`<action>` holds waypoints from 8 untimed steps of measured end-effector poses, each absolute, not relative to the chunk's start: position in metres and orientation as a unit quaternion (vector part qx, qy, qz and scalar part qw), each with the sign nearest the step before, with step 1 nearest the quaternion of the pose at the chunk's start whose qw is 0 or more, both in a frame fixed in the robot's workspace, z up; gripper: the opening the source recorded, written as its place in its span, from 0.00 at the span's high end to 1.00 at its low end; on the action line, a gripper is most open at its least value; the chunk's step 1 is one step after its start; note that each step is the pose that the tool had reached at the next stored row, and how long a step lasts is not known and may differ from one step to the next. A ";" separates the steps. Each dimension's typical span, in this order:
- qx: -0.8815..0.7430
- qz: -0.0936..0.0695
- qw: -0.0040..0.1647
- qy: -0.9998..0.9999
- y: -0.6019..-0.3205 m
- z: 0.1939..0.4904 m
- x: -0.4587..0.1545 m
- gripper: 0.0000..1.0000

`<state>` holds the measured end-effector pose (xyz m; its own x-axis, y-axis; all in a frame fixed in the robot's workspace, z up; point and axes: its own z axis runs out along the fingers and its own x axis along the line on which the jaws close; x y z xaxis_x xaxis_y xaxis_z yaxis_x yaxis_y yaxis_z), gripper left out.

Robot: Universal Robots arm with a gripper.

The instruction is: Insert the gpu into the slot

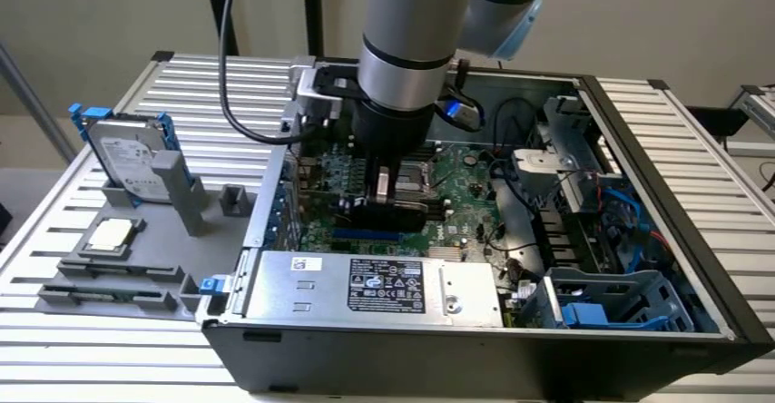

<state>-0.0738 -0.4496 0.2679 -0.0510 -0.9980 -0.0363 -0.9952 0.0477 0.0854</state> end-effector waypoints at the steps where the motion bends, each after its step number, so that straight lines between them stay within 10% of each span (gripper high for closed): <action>1: 0.689 -0.044 0.016 -0.724 -0.450 0.268 -0.073 0.74; 8: 0.694 -0.043 0.017 -0.718 -0.448 0.265 -0.073 0.74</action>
<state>-0.0730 -0.4476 0.2648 -0.0360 -0.9987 -0.0364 -0.9958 0.0328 0.0856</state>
